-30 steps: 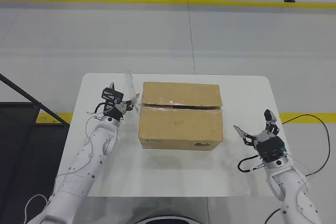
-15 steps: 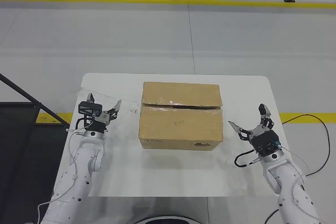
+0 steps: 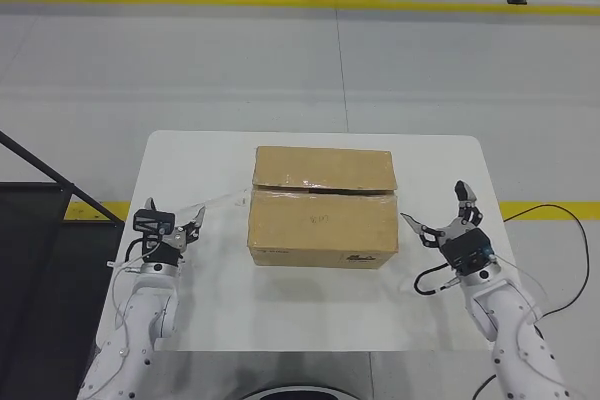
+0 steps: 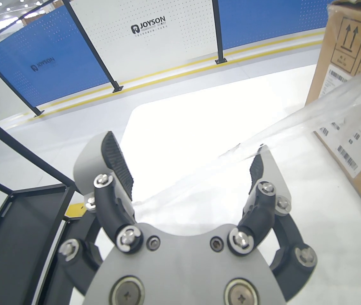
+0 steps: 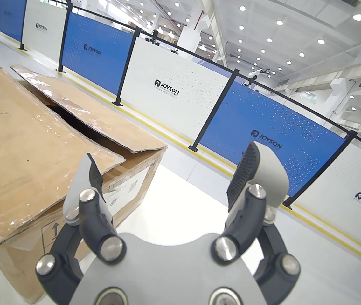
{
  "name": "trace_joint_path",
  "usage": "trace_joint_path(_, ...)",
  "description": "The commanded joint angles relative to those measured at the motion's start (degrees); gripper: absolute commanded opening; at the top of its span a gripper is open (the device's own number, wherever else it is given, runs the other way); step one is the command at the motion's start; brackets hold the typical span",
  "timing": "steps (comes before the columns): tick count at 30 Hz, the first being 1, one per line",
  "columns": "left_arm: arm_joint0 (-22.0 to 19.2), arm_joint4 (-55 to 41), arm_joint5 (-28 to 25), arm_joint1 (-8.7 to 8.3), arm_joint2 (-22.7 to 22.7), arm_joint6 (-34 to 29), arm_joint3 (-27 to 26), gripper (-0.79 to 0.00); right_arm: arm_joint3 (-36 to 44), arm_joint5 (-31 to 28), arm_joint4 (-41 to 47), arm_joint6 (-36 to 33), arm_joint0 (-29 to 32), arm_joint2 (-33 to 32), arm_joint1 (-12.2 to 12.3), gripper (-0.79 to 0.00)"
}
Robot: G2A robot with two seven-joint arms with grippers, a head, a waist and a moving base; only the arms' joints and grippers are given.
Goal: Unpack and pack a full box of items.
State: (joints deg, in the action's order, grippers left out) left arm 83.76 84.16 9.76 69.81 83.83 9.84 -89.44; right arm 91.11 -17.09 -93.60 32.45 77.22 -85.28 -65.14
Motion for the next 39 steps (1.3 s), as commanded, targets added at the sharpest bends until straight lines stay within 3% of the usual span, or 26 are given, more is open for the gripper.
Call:
trace_joint_path(1,0.4,-0.1,-0.2,0.07,-0.1,-0.4,0.0,0.0,0.0,0.0,-0.1,0.1,-0.1,0.1,0.0,0.0)
trace_joint_path(12,0.7,2.5,-3.0,0.22,-1.1,-3.1,1.2,0.0,-0.1,-0.2,-0.3,0.8,0.5,-0.1,0.1,0.0)
trace_joint_path(17,3.5,4.1,-7.8,-0.23,0.0,-1.3,-1.8,0.0,0.2,-1.3,-0.3,0.9,0.6,-0.6,0.3,0.0)
trace_joint_path(26,13.2,-2.7,-24.3,-1.81,9.0,7.0,-11.2,0.0,-0.8,-17.0,11.7,2.3,-2.5,-2.2,0.8,0.0)
trace_joint_path(32,17.2,-12.3,-31.4,-2.21,14.3,7.3,-16.4,0.0,-3.5,-28.4,27.2,-5.9,-6.7,-0.6,0.7,0.0)
trace_joint_path(34,18.1,-12.4,-32.5,-2.36,15.5,6.3,-17.6,0.0,-3.6,-28.5,28.5,-8.8,-7.6,-0.9,0.8,0.0)
trace_joint_path(39,18.5,-12.1,-32.6,-2.41,15.9,5.9,-18.0,0.0,-3.6,-28.5,28.5,-8.8,-7.6,-0.9,0.8,0.0)
